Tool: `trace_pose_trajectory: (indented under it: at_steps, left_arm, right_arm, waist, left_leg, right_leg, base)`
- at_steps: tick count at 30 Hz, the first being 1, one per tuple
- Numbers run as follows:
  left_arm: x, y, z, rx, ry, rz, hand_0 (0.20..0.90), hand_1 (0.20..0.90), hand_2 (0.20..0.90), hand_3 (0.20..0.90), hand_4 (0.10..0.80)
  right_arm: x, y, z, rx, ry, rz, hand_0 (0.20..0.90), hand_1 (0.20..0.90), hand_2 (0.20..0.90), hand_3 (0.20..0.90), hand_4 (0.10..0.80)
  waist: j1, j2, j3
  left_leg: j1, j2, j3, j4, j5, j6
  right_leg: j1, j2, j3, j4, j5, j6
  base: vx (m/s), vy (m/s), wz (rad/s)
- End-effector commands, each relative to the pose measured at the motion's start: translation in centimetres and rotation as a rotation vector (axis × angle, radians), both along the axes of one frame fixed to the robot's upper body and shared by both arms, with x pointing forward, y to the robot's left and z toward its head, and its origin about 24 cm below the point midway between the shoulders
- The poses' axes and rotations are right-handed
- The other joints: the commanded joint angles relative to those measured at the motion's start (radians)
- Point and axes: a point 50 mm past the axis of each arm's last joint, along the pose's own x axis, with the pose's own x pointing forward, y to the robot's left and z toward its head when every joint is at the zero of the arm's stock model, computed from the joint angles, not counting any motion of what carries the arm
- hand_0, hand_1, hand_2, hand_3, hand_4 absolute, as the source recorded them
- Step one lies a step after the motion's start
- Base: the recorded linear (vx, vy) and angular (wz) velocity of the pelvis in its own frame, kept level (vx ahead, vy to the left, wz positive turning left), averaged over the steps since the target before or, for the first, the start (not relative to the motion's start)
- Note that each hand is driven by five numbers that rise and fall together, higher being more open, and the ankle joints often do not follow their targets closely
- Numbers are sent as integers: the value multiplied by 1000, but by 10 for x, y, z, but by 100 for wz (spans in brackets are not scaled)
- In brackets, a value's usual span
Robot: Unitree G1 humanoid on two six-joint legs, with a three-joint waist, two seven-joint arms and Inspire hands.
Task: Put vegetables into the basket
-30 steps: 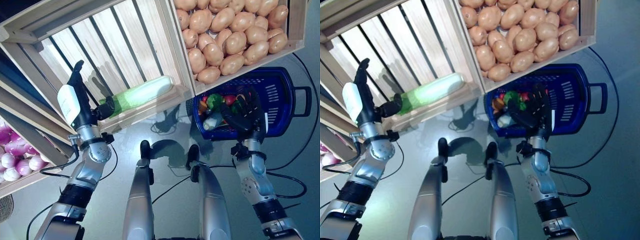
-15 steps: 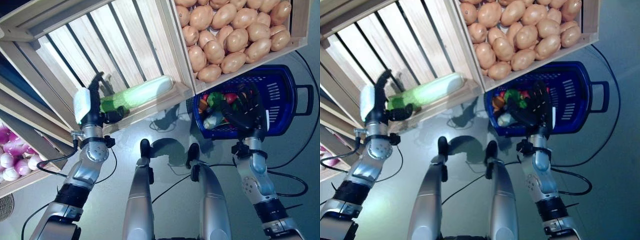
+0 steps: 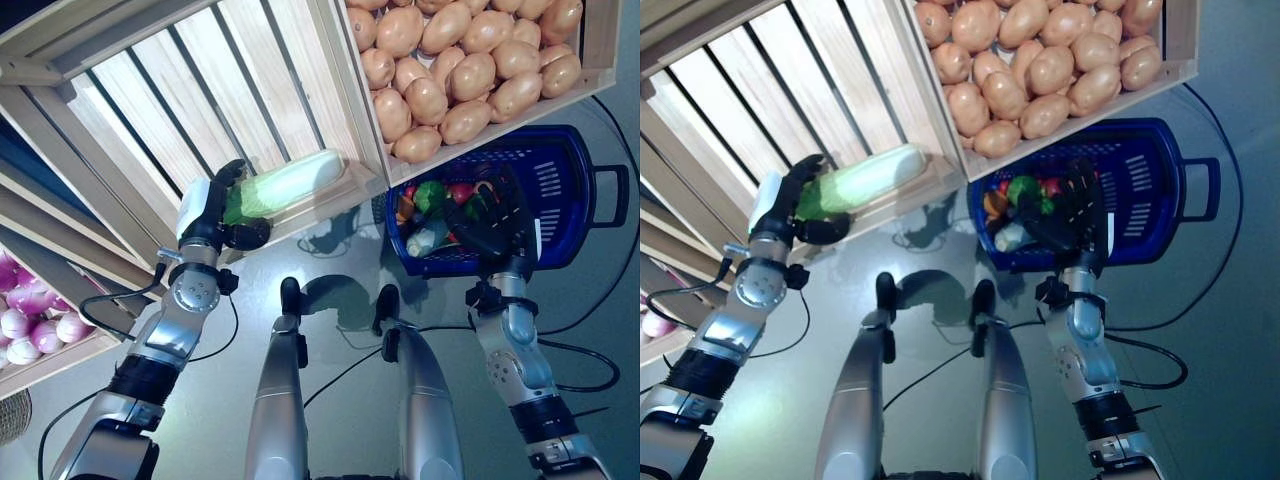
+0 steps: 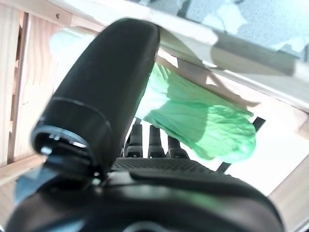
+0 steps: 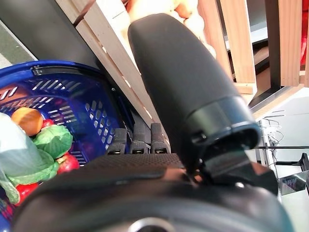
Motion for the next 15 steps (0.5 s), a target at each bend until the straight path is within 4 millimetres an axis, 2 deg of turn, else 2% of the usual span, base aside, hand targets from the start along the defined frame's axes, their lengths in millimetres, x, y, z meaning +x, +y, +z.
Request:
trace_pose_trajectory:
  at_steps: [1,7,15]
  left_arm:
    - [0,2,37,97,-179,48,900,900,900,900,800]
    - [3,15,37,224,-194,175,900,900,900,900,800]
    - [12,28,27,342,-144,281,900,900,900,900,800]
  right_arm:
    - [-11,-11,51,-81,-240,0,900,900,900,900,800]
    - [-9,-11,51,-76,-233,1,900,900,900,900,800]
    - [-5,-9,51,-85,-227,15,900,900,900,900,800]
  waist:
    - [-40,38,-1]
    - [-46,30,-1]
    - [-60,19,-1]
  left_leg:
    - [-27,-13,28,26,5,18]
    - [-30,-9,29,29,7,15]
    - [-43,-4,28,42,6,11]
  right_leg:
    - [67,-1,-11,-60,50,16]
    - [66,1,-9,-61,53,16]
    - [45,-1,-2,-49,59,21]
  base:
    - [0,0,0]
    - [0,0,0]
    - [0,7,-2]
